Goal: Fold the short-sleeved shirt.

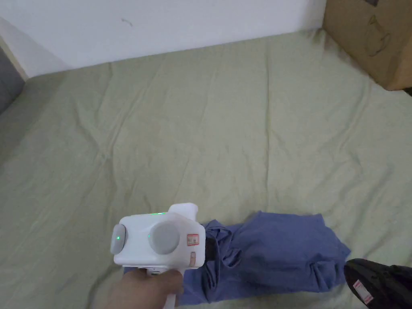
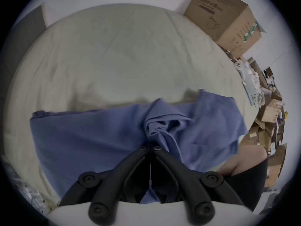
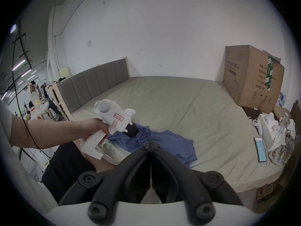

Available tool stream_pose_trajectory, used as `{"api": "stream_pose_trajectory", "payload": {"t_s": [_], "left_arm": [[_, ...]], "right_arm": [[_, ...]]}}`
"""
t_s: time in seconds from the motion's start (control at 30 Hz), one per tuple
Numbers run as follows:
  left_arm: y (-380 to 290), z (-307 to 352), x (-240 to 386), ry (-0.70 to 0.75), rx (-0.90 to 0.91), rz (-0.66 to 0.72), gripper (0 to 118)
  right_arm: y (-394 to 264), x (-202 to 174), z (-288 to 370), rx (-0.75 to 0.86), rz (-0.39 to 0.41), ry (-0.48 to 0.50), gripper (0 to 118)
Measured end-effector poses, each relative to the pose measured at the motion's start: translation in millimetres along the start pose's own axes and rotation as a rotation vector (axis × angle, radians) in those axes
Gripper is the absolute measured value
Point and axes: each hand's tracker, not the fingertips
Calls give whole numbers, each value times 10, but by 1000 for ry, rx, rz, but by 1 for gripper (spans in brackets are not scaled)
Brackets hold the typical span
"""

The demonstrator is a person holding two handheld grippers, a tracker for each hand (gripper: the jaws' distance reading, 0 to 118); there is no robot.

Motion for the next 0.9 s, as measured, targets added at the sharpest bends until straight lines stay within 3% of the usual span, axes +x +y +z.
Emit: {"api": "stream_pose_trajectory", "payload": {"t_s": [0.1, 0.2, 0.33, 0.47, 0.5, 0.53, 0.57, 0.6, 0.7, 0.83, 0.87, 0.9], "left_arm": [[43, 132, 155, -107, -10, -14, 1], [84, 317, 83, -324, -30, 29, 1], [88, 908, -402, -361, 140, -21, 1], [8, 1044, -1404, -321, 169, 85, 2], [-42, 1029, -1613, -321, 121, 145, 13], [-112, 937, -1856, -341, 84, 187, 40], [-163, 865, -2075, -360, 43, 209, 83], [-255, 831, -2127, -372, 12, 239, 98], [-316, 569, -2326, -509, 68, 369, 98], [-366, 174, -2105, -580, 52, 413, 94], [-336, 124, -2024, -586, 45, 402, 77], [-334, 40, -2071, -595, 55, 396, 44]], "right_arm": [[5, -21, 7, -3, -2, -11, 0], [13, -88, -14, -15, 6, -9, 0], [35, -177, -47, -28, 20, 19, 0], [63, -222, -132, -45, 18, 35, 0], [72, -236, -160, -50, 19, 39, 0], [79, -251, -187, -54, 24, 40, 0], [94, -273, -208, -59, 32, 42, 0], [111, -294, -219, -62, 40, 45, 0], [154, -332, -262, -69, 55, 62, 0], [183, -338, -350, -86, 58, 42, 0], [188, -337, -365, -89, 56, 38, 0], [193, -336, -373, -91, 51, 35, 0]]}}
